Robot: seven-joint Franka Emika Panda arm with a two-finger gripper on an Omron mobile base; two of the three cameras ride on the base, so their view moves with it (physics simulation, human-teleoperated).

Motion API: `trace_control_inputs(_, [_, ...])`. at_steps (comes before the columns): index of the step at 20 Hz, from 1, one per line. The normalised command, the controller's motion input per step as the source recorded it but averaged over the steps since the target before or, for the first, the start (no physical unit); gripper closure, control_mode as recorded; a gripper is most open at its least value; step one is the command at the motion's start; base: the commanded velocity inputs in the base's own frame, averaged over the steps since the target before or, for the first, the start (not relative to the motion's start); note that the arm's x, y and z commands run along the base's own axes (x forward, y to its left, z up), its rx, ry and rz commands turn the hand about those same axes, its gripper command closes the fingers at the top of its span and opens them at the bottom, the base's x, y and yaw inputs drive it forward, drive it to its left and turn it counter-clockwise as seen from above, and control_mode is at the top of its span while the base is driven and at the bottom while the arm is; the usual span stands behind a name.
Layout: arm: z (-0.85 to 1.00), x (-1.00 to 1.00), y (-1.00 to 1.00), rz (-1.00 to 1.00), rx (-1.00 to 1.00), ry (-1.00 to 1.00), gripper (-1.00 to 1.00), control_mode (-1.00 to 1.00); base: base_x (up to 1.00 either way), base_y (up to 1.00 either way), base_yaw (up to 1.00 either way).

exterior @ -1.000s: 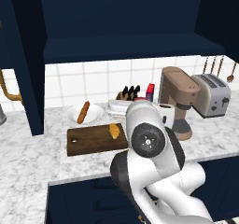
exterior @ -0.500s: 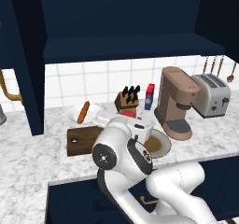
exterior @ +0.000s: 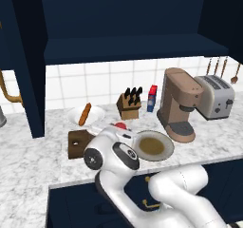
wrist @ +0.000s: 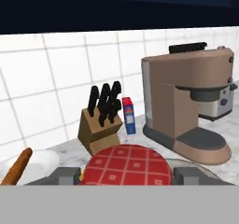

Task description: From the different types of pastries on the counter, select a croissant and place it on the cutting board. Then retrieve a jar of jam from the cabinet and place it alongside the croissant on the cutting board.

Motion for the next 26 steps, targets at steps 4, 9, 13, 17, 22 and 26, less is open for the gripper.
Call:
trace_control_inputs(4, [-0.59,0.57,0.29,0.00,0.00,0.08,1.00,-1.00,0.00,0.00,0.00])
trace_control_inputs(9, [-0.59,0.39,0.35,0.00,-0.10,-0.15,1.00,-1.00,0.00,0.00,0.00])
trace_control_inputs(13, [-0.12,0.43,0.01,0.00,0.02,0.03,1.00,-1.00,0.00,0.00,0.00])
trace_control_inputs(17, [-0.13,0.44,0.00,0.00,0.02,0.12,1.00,-1.00,0.00,0.00,0.00])
trace_control_inputs(22, [-0.48,0.30,0.05,0.00,0.00,0.00,1.00,-1.00,0.00,0.00,0.00])
trace_control_inputs(26, [-0.34,0.42,0.02,0.00,0.00,0.08,1.00,-1.00,0.00,0.00,0.00])
